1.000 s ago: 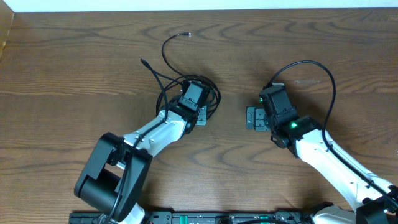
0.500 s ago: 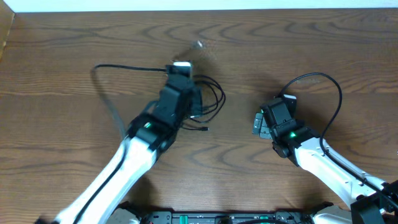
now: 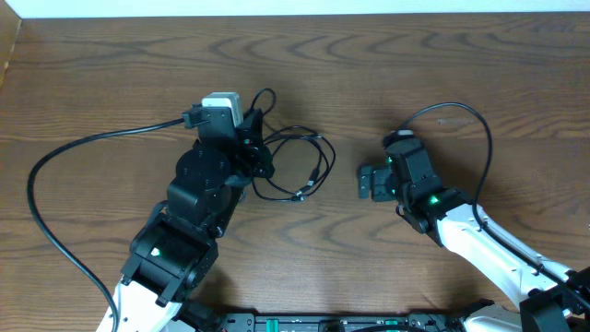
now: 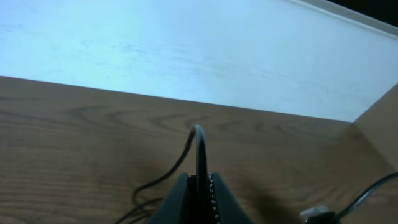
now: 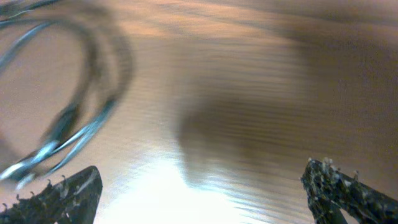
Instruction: Untangle cables
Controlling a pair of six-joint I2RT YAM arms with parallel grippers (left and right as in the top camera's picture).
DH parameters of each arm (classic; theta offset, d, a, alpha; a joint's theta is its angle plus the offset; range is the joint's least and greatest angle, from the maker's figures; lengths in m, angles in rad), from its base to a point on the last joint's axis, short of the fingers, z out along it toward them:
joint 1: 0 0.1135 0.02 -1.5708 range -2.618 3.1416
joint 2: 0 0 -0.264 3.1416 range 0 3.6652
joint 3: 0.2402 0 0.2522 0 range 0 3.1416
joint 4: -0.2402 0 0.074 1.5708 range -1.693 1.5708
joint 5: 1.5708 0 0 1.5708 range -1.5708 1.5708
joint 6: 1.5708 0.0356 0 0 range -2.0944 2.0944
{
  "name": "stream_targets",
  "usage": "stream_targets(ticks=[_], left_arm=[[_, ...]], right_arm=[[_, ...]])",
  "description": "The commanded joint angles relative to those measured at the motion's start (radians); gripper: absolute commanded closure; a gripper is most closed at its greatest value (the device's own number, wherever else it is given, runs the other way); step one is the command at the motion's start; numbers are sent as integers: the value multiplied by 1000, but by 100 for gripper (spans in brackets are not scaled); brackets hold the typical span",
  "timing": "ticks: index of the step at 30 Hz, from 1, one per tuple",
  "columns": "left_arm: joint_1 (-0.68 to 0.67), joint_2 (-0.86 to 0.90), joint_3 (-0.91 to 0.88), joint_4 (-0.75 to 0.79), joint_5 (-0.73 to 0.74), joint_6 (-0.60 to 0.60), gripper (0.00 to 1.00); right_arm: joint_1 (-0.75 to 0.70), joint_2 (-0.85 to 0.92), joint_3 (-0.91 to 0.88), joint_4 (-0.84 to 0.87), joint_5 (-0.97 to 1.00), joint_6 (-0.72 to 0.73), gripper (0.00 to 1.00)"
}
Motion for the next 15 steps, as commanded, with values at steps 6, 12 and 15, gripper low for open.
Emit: stream_targets(ticks=[6,12,15], left_arm=[[0,11,17,1,-35,2,91],[0,21,17,-29,-36,1,91],[1,36,17,-58,-35,-87,91]], right_arm=[[4,2,-5,50,-746,-526,1],[6,2,-5,92,-890,-562,1],[7,2,-5,120,-917,-560,1]])
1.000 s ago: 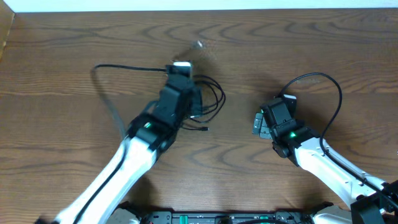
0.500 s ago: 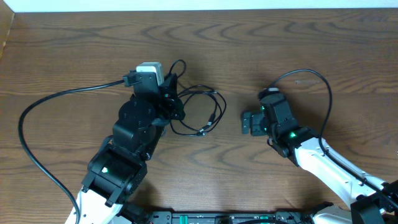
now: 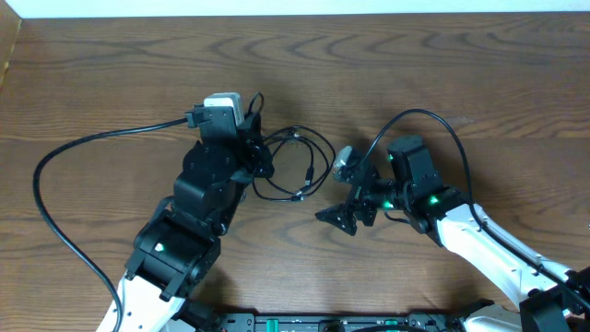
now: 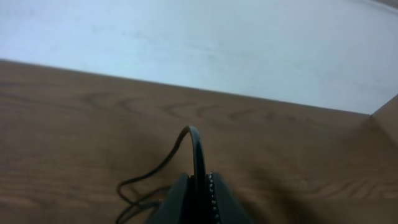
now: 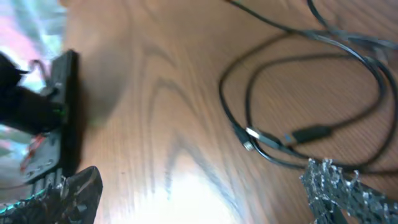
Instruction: Untangle cables
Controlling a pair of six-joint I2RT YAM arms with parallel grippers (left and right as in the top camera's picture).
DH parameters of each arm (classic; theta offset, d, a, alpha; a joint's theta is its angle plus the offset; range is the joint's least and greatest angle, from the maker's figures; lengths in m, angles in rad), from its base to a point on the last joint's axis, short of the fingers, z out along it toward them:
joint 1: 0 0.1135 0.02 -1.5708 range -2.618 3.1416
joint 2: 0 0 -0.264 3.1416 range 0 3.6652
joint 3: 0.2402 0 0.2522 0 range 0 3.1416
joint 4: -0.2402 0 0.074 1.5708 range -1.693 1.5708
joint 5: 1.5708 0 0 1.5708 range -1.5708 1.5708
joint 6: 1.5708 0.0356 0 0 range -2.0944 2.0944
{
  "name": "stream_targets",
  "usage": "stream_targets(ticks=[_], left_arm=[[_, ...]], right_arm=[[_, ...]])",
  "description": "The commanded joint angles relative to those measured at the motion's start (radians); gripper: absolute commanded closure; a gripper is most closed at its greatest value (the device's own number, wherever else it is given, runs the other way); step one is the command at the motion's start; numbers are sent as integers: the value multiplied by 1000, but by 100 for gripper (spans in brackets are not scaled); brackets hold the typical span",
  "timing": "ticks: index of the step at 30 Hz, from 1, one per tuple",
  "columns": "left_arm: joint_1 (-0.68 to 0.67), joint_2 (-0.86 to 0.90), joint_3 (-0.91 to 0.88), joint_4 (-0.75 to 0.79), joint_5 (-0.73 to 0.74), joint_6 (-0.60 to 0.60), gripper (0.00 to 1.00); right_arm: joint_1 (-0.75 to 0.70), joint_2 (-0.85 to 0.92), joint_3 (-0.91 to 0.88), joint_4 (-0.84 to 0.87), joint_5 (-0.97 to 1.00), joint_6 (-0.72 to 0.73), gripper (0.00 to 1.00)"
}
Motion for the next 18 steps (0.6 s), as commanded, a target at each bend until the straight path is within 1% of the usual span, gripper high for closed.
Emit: stream_targets(ticks=[1,4,7,12,15,16,18], left_arm=[[0,20,17,-21,-12,-107,91],[1,39,17,-30,27,-177,91],[1,71,17,-24,122,-207,91],[1,148,17,4,261,-246,91],[0,201,17,52,343,-262,91],[0,235,17,85,387,-283,91],[0,273,17,126,430,-290,91]], right_arm=[[6,2,-5,18,-102,-47,1],[6,2,-5,10,-26,-32,1],[-3,2,-5,-2,131,63,1],[-50,2,-5,-15,487,314,1],[-103,2,-5,-42,597,414,1],[-147,2,-5,-76,690,528,1],[-192,2,-4,-125,795,648,1]])
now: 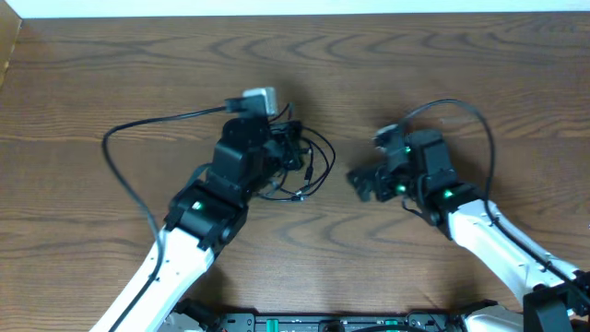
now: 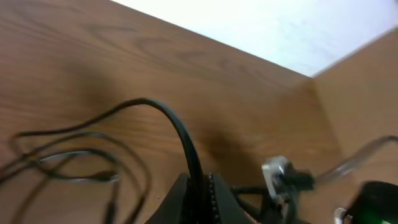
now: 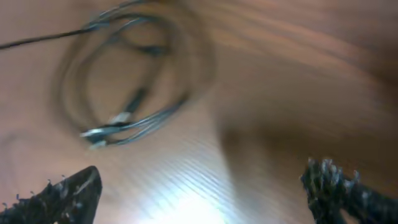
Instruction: Untangle cables
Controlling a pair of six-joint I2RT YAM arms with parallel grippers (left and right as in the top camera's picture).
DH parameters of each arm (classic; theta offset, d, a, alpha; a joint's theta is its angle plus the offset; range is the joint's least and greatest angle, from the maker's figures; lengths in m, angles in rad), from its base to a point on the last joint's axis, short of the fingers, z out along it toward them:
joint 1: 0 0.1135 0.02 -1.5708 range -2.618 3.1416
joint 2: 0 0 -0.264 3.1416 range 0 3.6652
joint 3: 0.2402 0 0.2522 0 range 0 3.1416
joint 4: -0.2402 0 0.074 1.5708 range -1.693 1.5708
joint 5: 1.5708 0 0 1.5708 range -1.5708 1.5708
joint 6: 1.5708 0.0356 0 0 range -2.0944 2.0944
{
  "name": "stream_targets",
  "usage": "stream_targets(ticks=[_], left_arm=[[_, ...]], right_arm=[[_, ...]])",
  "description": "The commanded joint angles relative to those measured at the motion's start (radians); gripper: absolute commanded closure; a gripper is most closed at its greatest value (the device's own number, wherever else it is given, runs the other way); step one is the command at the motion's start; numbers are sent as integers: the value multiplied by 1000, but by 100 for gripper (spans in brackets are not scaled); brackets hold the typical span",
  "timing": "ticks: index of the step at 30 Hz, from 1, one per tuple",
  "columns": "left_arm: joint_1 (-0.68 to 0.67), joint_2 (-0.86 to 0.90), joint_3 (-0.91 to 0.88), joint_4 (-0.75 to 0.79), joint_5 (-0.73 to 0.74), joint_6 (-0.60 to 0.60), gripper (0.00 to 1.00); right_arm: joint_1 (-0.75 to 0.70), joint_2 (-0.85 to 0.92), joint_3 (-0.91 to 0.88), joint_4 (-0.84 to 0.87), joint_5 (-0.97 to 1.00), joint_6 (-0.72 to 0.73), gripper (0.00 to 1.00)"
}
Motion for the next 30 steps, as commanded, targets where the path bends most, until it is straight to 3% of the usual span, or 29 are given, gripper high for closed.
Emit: stream_targets(ticks=[1,7,15,24,30], left_arm=[[0,74,17,67,154,-45,91],[-3,206,17,203,288,-82,91],[-80,376,17,423,430,-93,91],[-196,454,17,526,393,-73,90],[-196,454,17,478,393,-54,73]], right_arm=[[-96,2,-5,-77,322,322,1],[-244,2,-5,-188,423,472,1],[-335,1,-5,-192,382,465,1],[-335,1,-5,-208,388,459,1],[-335,1,-5,-238,398,458,1]])
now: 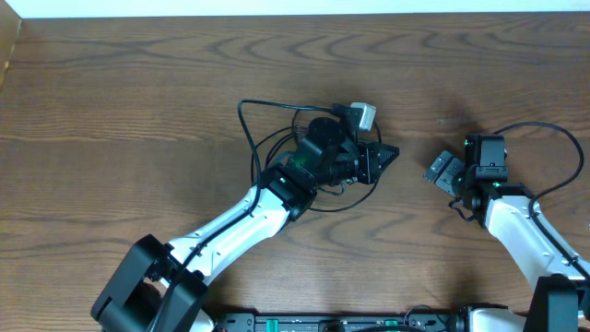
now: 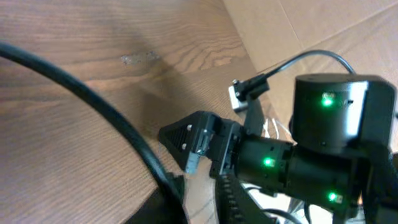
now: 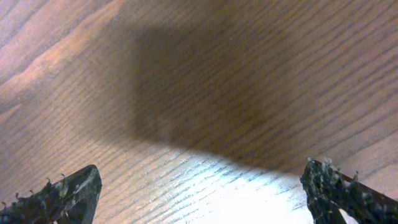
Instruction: Untangle cables
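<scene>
The thin black cables (image 1: 277,152) lie in tangled loops at mid-table, partly under my left arm. My left gripper (image 1: 383,155) points right, past the tangle. In the left wrist view a thick black cable (image 2: 93,99) runs down to the left fingertip (image 2: 169,198). The jaws (image 2: 200,202) stand slightly apart, with bare wood showing between them. My right gripper (image 1: 441,171) is wide open over bare wood, with nothing between its fingertips (image 3: 205,199). It also shows ahead of the left wrist camera (image 2: 194,142).
The brown wooden table (image 1: 111,83) has a white wall along its far edge and a raised brown rim at the far left. The right arm's own cable (image 1: 544,138) arcs over the table at the right. The right arm body (image 2: 329,130), with green lights, stands close to the left gripper.
My left arm has reached right, its gripper now beyond the tangle, and its jaws show a gap beside the cable. My right gripper has drawn back to the right, away from the cables.
My left gripper was shut on an upright loop of cable at the tangle's left while the open right gripper hovered right of the cables. The right gripper then was close to the tangle, then off it again. The left arm shifted right each time and now faces the withdrawn right gripper.
</scene>
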Controlling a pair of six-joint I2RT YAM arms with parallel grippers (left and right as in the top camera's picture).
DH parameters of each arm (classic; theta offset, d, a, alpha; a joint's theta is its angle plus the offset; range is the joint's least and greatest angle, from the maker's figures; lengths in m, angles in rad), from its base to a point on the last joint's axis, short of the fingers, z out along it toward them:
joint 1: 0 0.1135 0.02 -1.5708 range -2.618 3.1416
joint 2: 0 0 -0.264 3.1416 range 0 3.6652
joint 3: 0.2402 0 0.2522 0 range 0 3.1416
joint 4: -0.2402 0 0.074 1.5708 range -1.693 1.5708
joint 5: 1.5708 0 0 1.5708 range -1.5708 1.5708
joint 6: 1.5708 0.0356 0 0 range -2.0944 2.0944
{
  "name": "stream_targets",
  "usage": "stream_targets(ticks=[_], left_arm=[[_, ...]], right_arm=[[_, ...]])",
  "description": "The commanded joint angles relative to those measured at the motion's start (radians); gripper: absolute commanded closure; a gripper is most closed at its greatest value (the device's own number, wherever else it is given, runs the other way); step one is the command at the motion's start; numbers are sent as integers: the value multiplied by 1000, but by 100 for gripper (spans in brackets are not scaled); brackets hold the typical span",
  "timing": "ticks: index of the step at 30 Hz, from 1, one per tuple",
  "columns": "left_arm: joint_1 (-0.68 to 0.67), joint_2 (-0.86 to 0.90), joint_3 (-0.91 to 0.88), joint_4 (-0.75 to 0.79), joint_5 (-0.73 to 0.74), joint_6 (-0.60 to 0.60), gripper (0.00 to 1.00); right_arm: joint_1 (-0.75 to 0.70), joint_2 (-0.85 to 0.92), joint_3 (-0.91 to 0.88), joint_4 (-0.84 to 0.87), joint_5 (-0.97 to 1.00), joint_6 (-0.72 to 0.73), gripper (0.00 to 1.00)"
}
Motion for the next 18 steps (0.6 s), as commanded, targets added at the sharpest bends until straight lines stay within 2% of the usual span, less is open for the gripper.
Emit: stream_targets(ticks=[1,4,7,10,16,18], left_arm=[[3,5,17,-46,5,19,70],[3,5,17,-144,-18,86,70],[3,4,17,-321,-141,106,70],[3,3,17,-433,-257,158,70],[3,-19,17,-504,-388,188,70],[3,-40,17,-523,-430,188,70]], right_arm=[[-5,0,-3,-10,21,16,1],[-5,0,-3,-19,16,-3,1],[-5,0,-3,-27,11,-10,1],[-5,0,-3,-22,-11,-11,1],[-2,0,-3,18,-94,-108,1],[-1,0,-3,51,-167,-188,1]])
